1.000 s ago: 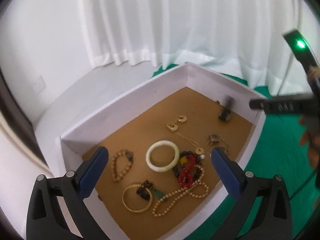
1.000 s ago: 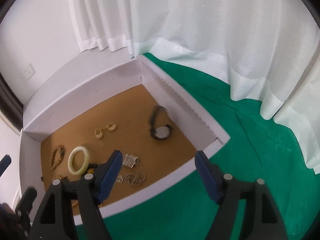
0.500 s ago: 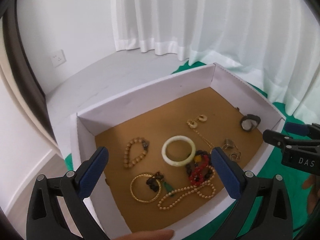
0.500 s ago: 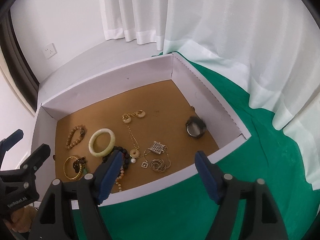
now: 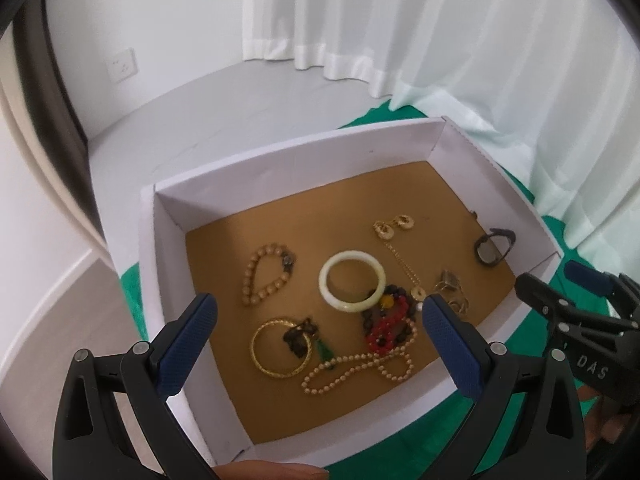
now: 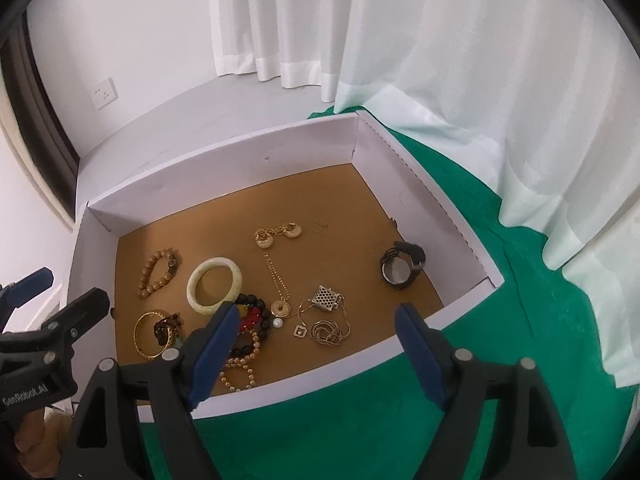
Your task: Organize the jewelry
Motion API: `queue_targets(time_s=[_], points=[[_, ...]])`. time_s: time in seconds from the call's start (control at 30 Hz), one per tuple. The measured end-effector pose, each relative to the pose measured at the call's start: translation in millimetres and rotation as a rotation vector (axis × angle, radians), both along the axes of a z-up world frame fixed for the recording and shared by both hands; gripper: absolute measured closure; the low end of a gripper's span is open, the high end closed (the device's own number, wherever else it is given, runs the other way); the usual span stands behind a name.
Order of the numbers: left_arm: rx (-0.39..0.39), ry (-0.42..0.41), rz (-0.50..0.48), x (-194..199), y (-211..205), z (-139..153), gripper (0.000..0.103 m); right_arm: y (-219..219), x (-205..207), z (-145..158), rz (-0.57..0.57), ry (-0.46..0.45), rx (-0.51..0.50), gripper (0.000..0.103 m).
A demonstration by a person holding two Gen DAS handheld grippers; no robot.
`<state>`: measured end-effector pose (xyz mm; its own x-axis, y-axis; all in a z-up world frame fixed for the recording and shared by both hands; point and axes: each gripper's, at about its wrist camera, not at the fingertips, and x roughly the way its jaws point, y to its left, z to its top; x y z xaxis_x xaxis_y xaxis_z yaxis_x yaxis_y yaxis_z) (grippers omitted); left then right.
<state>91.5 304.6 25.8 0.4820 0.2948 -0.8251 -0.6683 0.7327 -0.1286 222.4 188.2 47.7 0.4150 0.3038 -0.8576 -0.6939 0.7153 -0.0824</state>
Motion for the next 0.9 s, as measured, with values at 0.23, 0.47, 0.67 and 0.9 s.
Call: queue_targets(time_s=[0.23,0.47,0.67,0.9], points=[[0.038,-0.003,0.057,-7,3,13,0.001,9,-7,10,0.028,-0.018,-0.024,0.021],[0.038,-0.017,0.091,-12,6,17,0.001,15,-10,12,0.039,-0.019,-0.036,0.021],[0.037,-0.017,0.091,-12,8,17,0.001,15,-10,11,0.035,-0.019,-0.040,0.021],[0.046,-0.027,0.104,-13,8,15,0.001,15,-9,8,0.037,-0.014,-0.044,0.021]])
